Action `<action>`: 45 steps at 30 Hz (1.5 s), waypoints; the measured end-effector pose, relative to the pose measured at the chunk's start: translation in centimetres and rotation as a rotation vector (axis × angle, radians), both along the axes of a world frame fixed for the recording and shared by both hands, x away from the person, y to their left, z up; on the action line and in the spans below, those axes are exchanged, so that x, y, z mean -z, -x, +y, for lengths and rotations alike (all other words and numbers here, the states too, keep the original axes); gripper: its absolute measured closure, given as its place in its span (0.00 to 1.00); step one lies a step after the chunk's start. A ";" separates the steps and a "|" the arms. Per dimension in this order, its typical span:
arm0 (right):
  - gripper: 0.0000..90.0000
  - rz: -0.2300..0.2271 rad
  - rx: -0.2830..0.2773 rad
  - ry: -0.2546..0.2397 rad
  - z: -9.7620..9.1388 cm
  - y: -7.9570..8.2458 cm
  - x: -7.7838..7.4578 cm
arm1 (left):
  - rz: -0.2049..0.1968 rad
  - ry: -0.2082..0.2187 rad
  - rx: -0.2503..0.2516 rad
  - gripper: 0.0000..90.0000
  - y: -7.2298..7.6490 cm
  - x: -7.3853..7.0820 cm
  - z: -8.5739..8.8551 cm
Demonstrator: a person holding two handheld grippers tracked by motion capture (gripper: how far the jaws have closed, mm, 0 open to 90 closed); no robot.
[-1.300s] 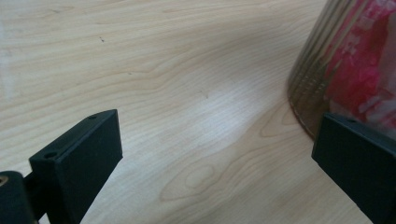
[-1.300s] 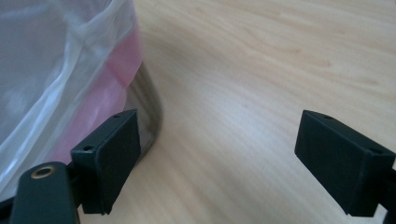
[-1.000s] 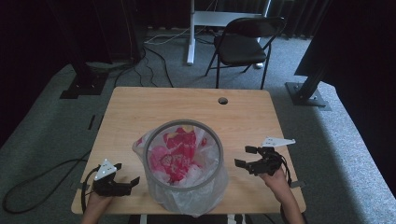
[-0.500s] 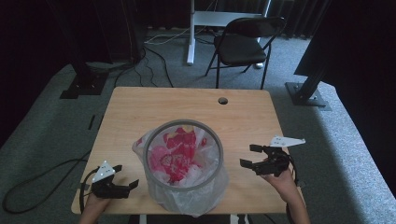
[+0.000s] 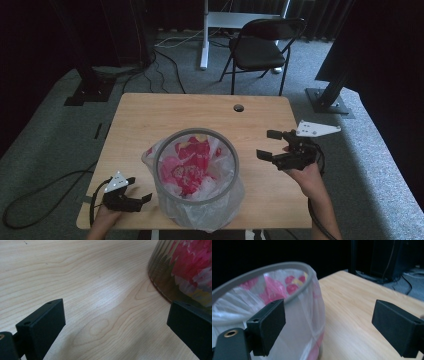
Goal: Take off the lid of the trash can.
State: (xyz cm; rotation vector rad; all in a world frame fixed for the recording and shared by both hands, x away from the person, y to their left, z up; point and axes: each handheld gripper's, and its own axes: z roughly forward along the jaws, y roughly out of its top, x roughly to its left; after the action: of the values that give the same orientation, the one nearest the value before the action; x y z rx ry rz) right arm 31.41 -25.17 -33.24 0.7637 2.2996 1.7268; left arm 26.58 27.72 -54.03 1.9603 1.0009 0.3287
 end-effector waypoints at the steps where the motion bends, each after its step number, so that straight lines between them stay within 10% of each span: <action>1: 0.12 0.000 0.002 0.011 0.3 -0.1 -0.4 | 0.000 0.006 0.001 0.02 0.0 0.0 0.0; 24: 0.16 0.002 -0.051 0.134 7.9 -3.5 -4.7 | 0.022 -0.010 0.014 0.02 -0.3 0.2 -0.2; 33: 0.58 0.012 -0.083 0.248 11.7 -4.6 -3.7 | 0.029 -0.018 0.016 0.02 -0.3 0.2 -0.2; 45: 0.82 0.099 -0.107 0.375 13.7 -5.8 -2.7 | 0.036 -0.025 0.016 0.02 -0.3 0.3 -0.2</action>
State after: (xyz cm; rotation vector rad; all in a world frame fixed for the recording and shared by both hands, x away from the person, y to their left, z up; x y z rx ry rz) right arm 37.16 -11.50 -30.58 0.6738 2.6635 1.2555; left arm 26.91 27.50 -54.28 2.0020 1.0077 0.2985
